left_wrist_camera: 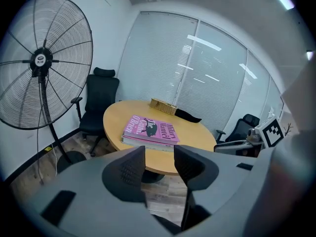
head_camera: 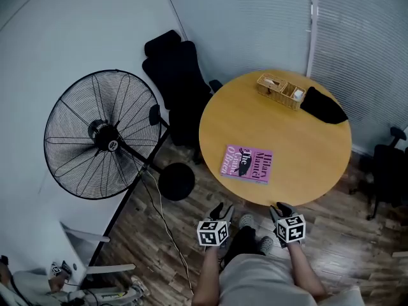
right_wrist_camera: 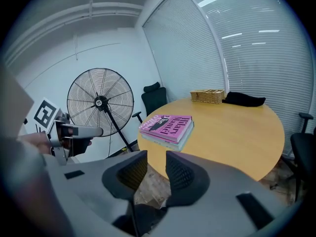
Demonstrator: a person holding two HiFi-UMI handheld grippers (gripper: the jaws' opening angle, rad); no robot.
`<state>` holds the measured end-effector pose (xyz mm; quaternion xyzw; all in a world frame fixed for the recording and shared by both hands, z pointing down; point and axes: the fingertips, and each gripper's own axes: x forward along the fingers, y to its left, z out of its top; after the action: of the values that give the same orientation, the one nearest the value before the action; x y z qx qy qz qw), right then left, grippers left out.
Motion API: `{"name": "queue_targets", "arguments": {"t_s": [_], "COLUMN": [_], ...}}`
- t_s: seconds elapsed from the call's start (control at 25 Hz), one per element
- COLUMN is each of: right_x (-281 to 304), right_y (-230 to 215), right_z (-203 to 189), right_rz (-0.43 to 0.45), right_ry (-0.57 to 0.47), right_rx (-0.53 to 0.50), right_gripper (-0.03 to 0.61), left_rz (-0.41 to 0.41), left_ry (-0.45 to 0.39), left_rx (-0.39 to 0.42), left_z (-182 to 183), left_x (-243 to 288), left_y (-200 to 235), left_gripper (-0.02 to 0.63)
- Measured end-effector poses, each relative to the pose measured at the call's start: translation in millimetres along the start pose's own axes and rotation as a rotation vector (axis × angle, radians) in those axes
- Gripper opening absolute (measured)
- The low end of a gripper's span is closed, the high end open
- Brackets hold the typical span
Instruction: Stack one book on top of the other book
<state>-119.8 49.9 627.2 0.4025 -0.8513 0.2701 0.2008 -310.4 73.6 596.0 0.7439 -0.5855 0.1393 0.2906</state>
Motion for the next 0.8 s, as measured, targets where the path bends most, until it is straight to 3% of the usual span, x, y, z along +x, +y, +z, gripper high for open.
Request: {"name": "queue_targets", "arguments": {"t_s": [0.4,0.8], "right_x": [-2.7,-4.4], "right_y": [-8.2,-5.9], "right_z": [6.2,11.7], "right_rz": [0.009,0.043], "right_ry": [-0.013,-0.020], "right_rx": [0.021,0.018], "right_gripper": [0.028,0.020], "left_rz": [0.021,-0.002], "left_ry": [-0.018,-0.054], "left_rx": [-0.011,-0.034], "left_z": [10.4,20.3], "left_x": [-3.2,-3.5], "left_y": [0.6,-3.5], "left_gripper": [0.035,0.028]}}
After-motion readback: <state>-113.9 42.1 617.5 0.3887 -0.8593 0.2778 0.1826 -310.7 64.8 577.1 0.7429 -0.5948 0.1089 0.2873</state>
